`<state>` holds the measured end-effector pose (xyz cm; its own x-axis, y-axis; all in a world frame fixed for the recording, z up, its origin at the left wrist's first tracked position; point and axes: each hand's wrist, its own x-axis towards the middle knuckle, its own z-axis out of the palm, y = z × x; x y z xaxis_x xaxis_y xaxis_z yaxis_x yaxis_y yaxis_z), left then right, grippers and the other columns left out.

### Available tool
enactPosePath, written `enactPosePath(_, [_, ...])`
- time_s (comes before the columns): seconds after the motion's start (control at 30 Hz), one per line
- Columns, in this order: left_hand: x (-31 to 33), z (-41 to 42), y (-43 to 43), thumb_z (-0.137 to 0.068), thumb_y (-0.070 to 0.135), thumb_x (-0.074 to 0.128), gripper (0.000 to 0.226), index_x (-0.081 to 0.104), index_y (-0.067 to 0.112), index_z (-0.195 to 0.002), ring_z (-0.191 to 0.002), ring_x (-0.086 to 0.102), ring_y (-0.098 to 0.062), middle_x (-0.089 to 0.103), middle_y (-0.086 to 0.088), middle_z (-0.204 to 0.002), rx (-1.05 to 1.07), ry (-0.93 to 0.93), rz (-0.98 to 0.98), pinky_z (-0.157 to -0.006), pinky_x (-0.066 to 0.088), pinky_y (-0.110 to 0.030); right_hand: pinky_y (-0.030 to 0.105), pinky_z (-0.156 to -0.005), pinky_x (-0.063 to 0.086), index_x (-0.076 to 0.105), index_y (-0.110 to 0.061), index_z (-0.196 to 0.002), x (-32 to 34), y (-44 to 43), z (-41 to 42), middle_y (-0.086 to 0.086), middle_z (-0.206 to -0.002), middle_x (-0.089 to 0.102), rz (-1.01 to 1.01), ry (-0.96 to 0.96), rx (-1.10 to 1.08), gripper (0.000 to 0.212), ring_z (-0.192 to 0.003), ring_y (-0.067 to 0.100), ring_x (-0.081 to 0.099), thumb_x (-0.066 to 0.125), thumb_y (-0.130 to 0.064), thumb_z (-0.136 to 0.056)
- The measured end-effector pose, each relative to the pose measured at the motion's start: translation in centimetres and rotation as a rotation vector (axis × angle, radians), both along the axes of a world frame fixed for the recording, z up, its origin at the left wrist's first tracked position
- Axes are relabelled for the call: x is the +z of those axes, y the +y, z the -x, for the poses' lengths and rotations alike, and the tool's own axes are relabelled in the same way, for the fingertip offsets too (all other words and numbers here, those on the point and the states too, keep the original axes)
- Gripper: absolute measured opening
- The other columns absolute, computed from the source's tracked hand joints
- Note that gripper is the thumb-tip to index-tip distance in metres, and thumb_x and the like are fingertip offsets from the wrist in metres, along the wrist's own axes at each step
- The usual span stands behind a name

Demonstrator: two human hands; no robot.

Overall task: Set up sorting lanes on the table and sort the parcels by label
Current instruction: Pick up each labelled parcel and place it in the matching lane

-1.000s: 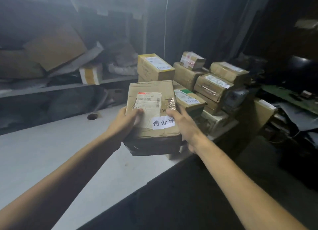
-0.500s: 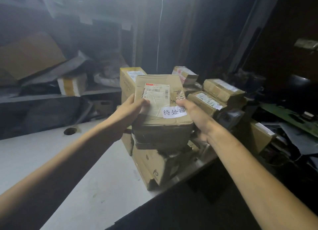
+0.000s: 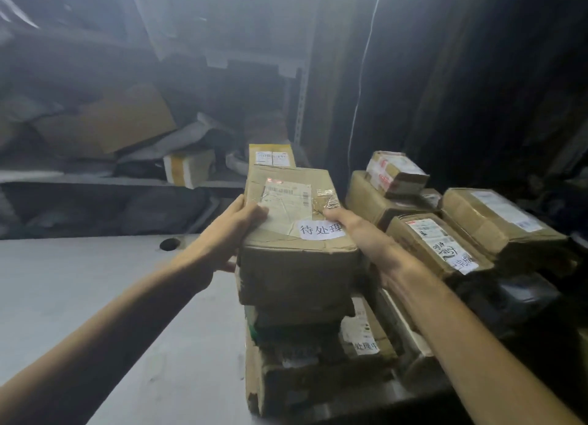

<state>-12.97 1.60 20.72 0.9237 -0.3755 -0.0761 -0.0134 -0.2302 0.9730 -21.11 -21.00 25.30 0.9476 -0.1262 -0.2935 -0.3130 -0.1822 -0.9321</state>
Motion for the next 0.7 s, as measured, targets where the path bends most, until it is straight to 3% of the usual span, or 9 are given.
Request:
enactPosePath(0.17, [1.3, 2.8, -0.9, -0.074, 0.058, 0.053, 0.054, 0.057, 0.044, -0.125, -0.116, 0.063, -0.023, 0.067, 0.007, -0.125, 0.196, 0.067, 0.014, -0.102, 0.041, -0.055, 0.023, -0.071, 0.047, 0.065, -0.018, -0.125, -1.0, -0.7, -1.7, -0.001, -0.099, 0.078, -0.011, 0.005, 0.108, 0.044, -0.093, 0.014, 0.072, 0.056, -0.050, -0.096])
enactPosePath(0.33, [2.0, 3.5, -2.1, -0.075, 0.054, 0.052, 0.047, 0.062, 0.040, -0.119, -0.114, 0.064, -0.027, 0.068, 0.002, -0.122, 0.301, 0.080, 0.004, -0.103, 0.042, -0.058, 0.030, -0.090, 0.049, 0.064, -0.017, -0.125, -0.5, -1.9, -2.5, 0.002, -0.102, 0.077, -0.014, 0.034, 0.166, 0.041, -0.101, 0.019, 0.071, 0.056, -0.047, -0.097])
enactPosePath(0.4, [4.1, 5.3, -3.6, -0.084, 0.051, 0.049, 0.038, 0.061, 0.037, -0.117, -0.106, 0.066, -0.024, 0.070, 0.001, -0.114, 0.286, 0.092, -0.020, -0.089, 0.052, -0.049, 0.030, -0.090, 0.050, 0.065, -0.016, -0.124, -0.6, -2.4, -2.5, 0.001, -0.099, 0.078, -0.020, 0.038, 0.170, 0.040, -0.101, 0.019, 0.071, 0.057, -0.046, -0.097])
enactPosePath(0.47, [4.0, 5.5, -4.0, -0.095, 0.049, 0.042, 0.028, 0.059, 0.035, -0.113, -0.093, 0.066, -0.018, 0.069, 0.002, -0.105, 0.329, 0.115, -0.054, -0.066, 0.052, -0.032, 0.026, -0.082, 0.051, 0.067, -0.016, -0.118, -0.7, -2.7, -2.5, -0.002, -0.085, 0.079, -0.037, 0.041, 0.167, 0.036, -0.092, 0.016, 0.072, 0.056, -0.044, -0.098])
enactPosePath(0.53, [4.0, 5.4, -4.0, -0.093, 0.051, 0.044, 0.032, 0.060, 0.033, -0.115, -0.095, 0.067, -0.019, 0.069, -0.002, -0.111, 0.328, 0.129, -0.038, -0.076, 0.053, -0.035, 0.020, -0.069, 0.048, 0.068, -0.018, -0.110, -0.5, -2.7, -2.4, -0.008, -0.071, 0.076, -0.033, 0.049, 0.172, 0.030, -0.080, 0.011, 0.070, 0.054, -0.042, -0.100])
enactPosePath(0.6, [3.9, 4.9, -4.0, -0.092, 0.046, 0.046, 0.037, 0.061, 0.025, -0.118, -0.101, 0.066, -0.024, 0.069, -0.009, -0.117, 0.326, 0.135, 0.004, -0.092, 0.052, -0.033, 0.022, -0.067, 0.045, 0.066, -0.019, -0.115, -0.3, -2.6, -2.3, -0.007, -0.078, 0.076, -0.030, 0.052, 0.176, 0.032, -0.084, 0.011, 0.069, 0.053, -0.045, -0.100])
enactPosePath(0.63, [4.0, 4.9, -4.1, -0.097, 0.037, 0.043, 0.031, 0.061, 0.018, -0.114, -0.094, 0.065, -0.024, 0.069, -0.011, -0.109, 0.322, 0.124, -0.003, -0.085, 0.053, -0.019, 0.024, -0.068, 0.045, 0.065, -0.020, -0.119, -0.3, -2.5, -2.2, -0.004, -0.087, 0.076, -0.028, 0.051, 0.183, 0.036, -0.090, 0.013, 0.069, 0.053, -0.047, -0.099])
enactPosePath(0.7, [3.8, 4.8, -4.0, -0.102, 0.024, 0.037, 0.027, 0.061, 0.013, -0.101, -0.075, 0.058, -0.015, 0.064, -0.005, -0.087, 0.286, 0.098, 0.010, -0.048, 0.046, -0.006, 0.027, -0.071, 0.045, 0.063, -0.020, -0.124, -0.6, -2.5, -2.1, -0.002, -0.097, 0.076, -0.019, 0.050, 0.184, 0.041, -0.098, 0.017, 0.069, 0.052, -0.050, -0.099])
